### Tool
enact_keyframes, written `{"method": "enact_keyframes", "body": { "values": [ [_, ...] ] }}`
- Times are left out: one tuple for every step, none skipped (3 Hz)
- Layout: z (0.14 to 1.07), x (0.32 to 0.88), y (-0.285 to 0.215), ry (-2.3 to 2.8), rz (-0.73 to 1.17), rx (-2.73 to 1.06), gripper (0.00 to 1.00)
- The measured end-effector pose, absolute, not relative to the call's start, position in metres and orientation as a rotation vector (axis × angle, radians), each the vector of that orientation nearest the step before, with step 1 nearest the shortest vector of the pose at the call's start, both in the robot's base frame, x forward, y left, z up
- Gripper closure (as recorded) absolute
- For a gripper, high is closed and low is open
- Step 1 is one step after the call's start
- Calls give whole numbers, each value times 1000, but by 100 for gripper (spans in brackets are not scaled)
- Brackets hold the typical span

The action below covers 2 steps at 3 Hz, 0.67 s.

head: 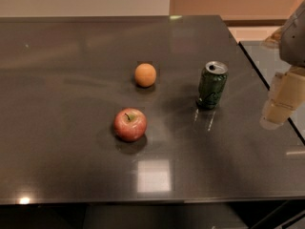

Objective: Pick apple

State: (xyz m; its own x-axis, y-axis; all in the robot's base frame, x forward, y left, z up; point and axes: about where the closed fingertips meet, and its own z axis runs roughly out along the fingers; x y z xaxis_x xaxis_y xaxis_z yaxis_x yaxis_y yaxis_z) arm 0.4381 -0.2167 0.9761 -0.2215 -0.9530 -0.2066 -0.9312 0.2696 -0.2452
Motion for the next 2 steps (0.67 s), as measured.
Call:
{"method": "enact_keyframes", "body": {
  "values": [
    [976, 438, -217, 2232, -98, -1725, 0],
    [978, 440, -213, 2219, -99, -1732, 0]
  ]
}}
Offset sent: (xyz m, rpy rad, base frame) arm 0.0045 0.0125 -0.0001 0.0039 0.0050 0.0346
